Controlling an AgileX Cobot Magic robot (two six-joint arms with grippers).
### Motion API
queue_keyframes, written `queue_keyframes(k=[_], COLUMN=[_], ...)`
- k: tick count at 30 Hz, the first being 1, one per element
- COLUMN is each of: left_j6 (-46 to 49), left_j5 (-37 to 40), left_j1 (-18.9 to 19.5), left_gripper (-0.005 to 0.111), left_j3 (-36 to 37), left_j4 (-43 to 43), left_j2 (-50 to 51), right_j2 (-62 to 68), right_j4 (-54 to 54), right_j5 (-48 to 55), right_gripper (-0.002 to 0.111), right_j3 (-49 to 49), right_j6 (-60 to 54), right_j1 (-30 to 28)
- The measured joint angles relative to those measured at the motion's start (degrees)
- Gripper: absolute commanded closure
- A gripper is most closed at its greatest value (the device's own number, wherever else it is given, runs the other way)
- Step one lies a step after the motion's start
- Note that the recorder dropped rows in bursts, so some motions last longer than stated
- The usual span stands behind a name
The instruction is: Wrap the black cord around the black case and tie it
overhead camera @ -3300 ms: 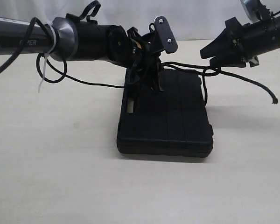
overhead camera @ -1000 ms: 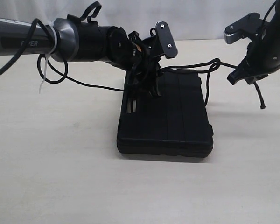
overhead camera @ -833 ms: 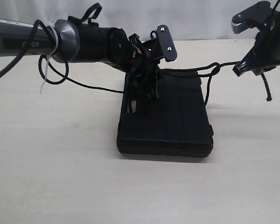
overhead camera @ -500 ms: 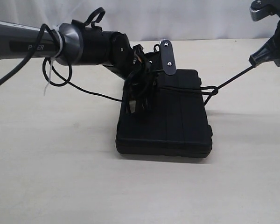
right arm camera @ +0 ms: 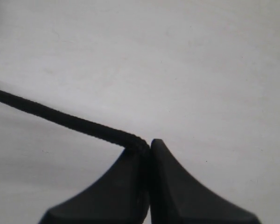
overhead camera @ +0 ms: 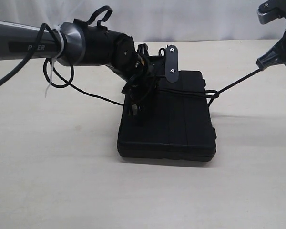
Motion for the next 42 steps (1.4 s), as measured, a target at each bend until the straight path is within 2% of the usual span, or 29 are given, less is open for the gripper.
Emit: queue_keyframes(k=[5,7,11,14,16,25,27,30,32,35,40,42], left_j6=[-0.1,-0.1,-0.1,-0.1,-0.1,-2.1,-2.6,-2.7,-0.1,6.0,19.6,21.9], left_j5=[-0.2,-0.4,-0.6,-0.4,0.8,5.0,3.9,-2.4,-6.1,-6.7,0.8,-0.4], left_j1=[0.0,0.0,0.0,0.2,0.5,0.6,0.6,0.6,0.4,-0.2,-0.7,-0.8], left_gripper=[0.104,0.095,0.071,0.059,0.055,0.056,0.056,0.056,0.056,0.056,0.056,0.058], left_j3=[0.0,0.0,0.0,0.0,0.0,0.1,0.1,0.1,0.1,0.1,0.2,0.2], left_j4=[0.5,0.6,0.6,1.2,1.4,1.8,1.0,-7.6,-15.4,-21.8,-26.1,-27.3], left_j2=[0.0,0.0,-0.2,-0.6,-1.2,-4.7,-5.2,-5.3,-5.3,-5.1,-1.9,-0.4], right_j2=[-1.4,-1.8,-2.0,-2.0,-2.0,-2.0,-2.0,-2.0,-2.0,-2.1,-2.1,-2.1], right_j4=[-0.1,-0.1,-0.3,-1.2,-1.5,-1.8,-2.1,-1.9,-1.3,-1.0,-0.5,-0.3], right_j5=[0.0,0.0,0.0,0.0,0.0,0.0,0.0,-0.1,-0.3,-0.4,-0.4,-0.5], right_gripper=[0.104,0.104,0.104,0.104,0.104,0.104,0.104,0.104,0.104,0.104,0.104,0.104], right_j3=[0.1,0.1,0.1,0.3,0.3,0.3,0.3,0.3,0.3,0.3,0.3,0.3], right_j6=[0.2,0.5,0.7,1.0,1.0,1.1,1.3,1.8,2.0,2.0,2.0,2.0], right_j1=[0.2,0.3,0.3,0.3,0.3,0.3,0.3,0.3,0.3,0.3,0.2,0.1])
